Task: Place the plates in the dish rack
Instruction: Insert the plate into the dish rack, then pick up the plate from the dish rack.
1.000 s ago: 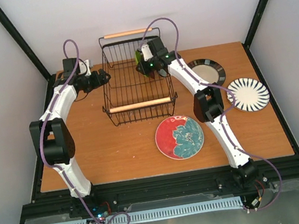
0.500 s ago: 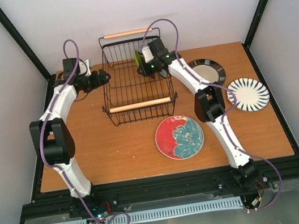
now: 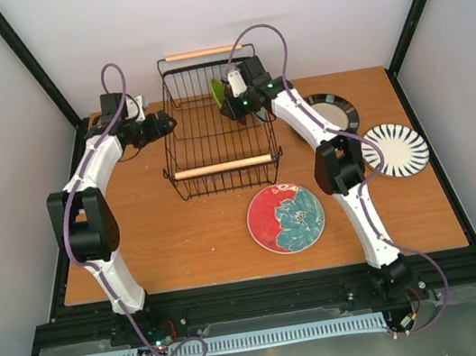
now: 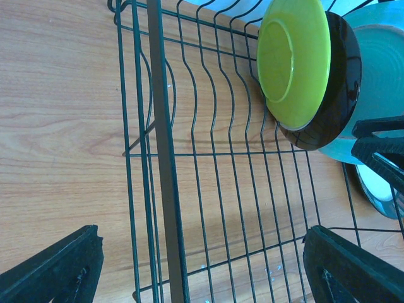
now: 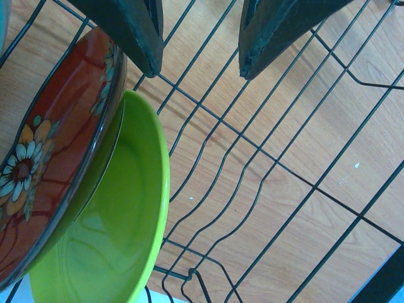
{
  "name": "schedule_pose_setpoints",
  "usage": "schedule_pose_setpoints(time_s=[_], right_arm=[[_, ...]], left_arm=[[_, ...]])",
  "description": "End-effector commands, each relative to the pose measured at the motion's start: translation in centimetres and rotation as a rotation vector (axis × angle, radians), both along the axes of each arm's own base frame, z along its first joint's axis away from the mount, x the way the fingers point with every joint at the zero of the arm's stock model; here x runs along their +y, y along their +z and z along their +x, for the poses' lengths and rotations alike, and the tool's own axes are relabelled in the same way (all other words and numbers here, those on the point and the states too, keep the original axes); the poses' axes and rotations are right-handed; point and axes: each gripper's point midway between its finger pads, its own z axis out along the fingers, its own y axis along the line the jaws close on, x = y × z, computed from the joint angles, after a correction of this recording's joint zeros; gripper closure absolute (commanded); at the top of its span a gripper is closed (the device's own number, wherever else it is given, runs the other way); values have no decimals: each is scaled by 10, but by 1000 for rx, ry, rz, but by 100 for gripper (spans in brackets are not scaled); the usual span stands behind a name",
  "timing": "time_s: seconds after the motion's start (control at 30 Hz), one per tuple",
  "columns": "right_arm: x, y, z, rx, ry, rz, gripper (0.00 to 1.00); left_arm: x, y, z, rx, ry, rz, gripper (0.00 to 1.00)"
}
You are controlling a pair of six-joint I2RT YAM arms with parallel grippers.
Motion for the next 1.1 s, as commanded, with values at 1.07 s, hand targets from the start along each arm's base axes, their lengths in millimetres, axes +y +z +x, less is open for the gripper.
schedule_pose_setpoints(time_s=[1.07], right_arm=[[-34,153,-27,-251,-88,15,55]], left_arm=[[30,156,16,-255,192,92,14]])
